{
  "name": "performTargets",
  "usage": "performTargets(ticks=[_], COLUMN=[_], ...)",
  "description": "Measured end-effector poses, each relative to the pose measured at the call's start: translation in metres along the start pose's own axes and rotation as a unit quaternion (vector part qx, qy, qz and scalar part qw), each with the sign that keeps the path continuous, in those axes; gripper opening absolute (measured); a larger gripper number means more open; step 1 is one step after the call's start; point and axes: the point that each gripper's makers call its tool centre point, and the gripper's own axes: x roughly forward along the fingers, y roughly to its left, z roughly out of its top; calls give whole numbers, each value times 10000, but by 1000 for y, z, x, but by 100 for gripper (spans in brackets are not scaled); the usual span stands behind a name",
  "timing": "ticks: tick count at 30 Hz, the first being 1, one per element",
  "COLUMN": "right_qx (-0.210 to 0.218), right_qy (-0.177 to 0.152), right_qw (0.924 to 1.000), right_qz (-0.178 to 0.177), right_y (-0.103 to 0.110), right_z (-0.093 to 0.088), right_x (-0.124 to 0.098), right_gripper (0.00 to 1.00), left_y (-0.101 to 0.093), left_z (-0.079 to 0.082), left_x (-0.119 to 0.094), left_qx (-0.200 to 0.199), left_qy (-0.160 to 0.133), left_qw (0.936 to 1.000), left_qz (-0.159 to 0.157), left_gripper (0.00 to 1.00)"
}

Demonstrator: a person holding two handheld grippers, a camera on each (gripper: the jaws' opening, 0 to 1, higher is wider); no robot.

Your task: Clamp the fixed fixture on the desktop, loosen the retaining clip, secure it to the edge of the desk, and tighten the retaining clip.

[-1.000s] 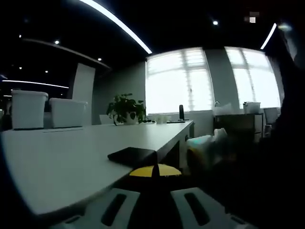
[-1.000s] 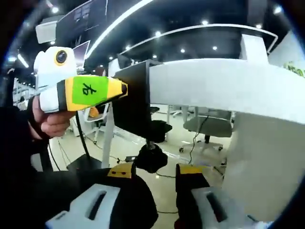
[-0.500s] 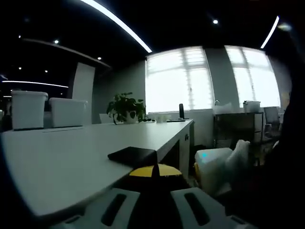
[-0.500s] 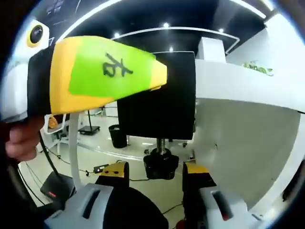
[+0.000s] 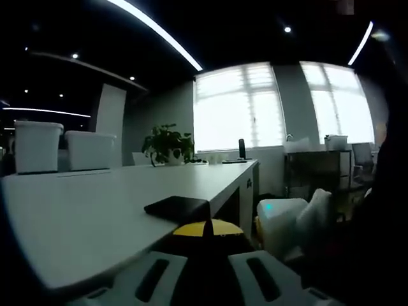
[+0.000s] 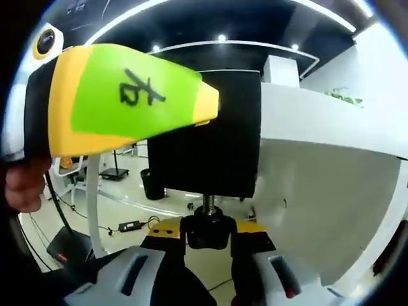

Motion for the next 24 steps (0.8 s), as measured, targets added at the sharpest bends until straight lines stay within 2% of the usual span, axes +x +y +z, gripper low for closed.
performTargets(ticks=[3,6,7,9,11,14,16,18,24], right_qx=[-337,-216,-483,-479,-762,-915,-840,-857,-811], right_qy=[-145,-161,-173,-41,-49,3,44,28,-56], right_qw=[9985,9933,9897,9824,9756,9639,9561,9494,9359], right_qz=[414,1126,1338,1804,2061,2500,2807,3023,3426], right_y=[0,8,9,12,12,15,17,22,23], right_z=[2,3,3,3,4,5,4,2,0], right_x=[3,4,4,3,3,5,6,6,7], right_gripper=[24,24,24,24,24,24,24,24,24], left_y=[0,0,0,0,0,0,0,0,0], left_z=[-1,-2,-2,-2,-3,-4,-5,-5,-6], left_x=[0,0,1,1,1,3,4,4,5], left_qx=[75,114,118,145,159,204,227,257,258], left_qy=[23,32,32,43,45,66,79,90,81], left_qw=[10000,9999,9999,9999,9999,9998,9997,9996,9996], left_qz=[19,14,18,29,36,23,29,31,5], left_gripper=[1,1,1,1,1,1,1,1,1])
